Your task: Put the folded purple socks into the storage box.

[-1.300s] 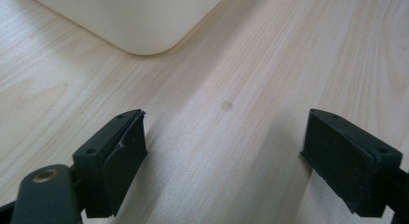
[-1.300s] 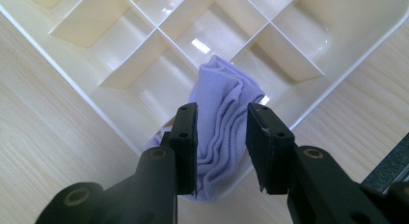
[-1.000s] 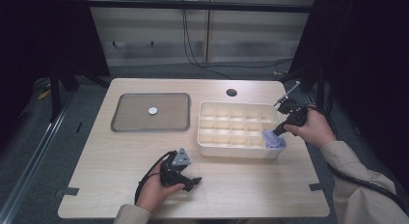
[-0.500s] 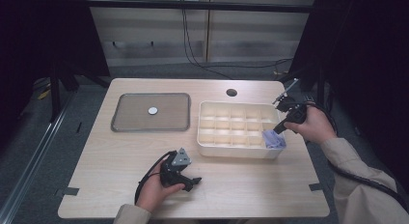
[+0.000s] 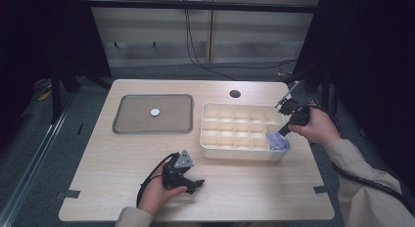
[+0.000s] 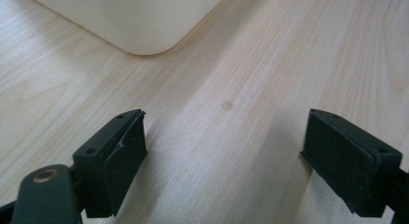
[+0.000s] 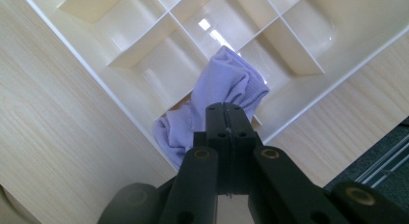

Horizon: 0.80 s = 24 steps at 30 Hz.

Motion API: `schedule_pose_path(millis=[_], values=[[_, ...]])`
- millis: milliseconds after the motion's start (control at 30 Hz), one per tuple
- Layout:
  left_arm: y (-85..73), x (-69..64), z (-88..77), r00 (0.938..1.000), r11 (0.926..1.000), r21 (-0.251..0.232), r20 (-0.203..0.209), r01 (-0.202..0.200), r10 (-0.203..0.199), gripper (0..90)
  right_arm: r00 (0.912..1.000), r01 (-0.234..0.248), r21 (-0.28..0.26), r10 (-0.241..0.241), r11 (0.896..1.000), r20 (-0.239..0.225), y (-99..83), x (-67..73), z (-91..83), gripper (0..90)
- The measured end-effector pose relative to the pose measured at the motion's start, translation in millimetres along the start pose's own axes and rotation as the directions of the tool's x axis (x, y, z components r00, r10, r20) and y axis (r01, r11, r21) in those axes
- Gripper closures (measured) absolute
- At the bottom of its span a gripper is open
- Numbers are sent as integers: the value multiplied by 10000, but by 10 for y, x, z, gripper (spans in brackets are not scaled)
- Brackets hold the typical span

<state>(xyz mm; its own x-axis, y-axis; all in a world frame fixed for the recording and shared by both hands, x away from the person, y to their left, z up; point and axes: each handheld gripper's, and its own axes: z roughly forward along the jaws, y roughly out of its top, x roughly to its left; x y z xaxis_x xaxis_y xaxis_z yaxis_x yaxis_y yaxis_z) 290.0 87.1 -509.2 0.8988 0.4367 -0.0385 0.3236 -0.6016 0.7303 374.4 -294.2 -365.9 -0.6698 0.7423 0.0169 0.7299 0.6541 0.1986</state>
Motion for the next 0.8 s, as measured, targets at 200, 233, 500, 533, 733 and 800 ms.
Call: schedule_pose_path(millis=[200,233,500,533,733,800], values=[[0,0,0,10000,10000,0,-2,-5,5,146,10000,92,66,-92,9999,29,1,-11,61,900],[0,0,0,10000,10000,2,2,-3,3,146,10000,45,80,-45,10000,-4,3,-8,72,900],[0,0,0,10000,10000,-1,1,1,-1,145,10000,-3,69,3,10000,-21,-2,-19,171,900],[0,1,0,10000,10000,7,-2,-9,9,145,10000,19,97,-19,10000,-18,-4,-23,184,900],[-1,-1,2,10000,10000,-20,-13,2,-2,145,10000,-18,-14,18,10000,-1,-17,-34,264,900],[-1,0,2,10000,10000,-16,-10,-4,4,145,10000,-18,31,18,10000,4,-21,-35,291,900]])
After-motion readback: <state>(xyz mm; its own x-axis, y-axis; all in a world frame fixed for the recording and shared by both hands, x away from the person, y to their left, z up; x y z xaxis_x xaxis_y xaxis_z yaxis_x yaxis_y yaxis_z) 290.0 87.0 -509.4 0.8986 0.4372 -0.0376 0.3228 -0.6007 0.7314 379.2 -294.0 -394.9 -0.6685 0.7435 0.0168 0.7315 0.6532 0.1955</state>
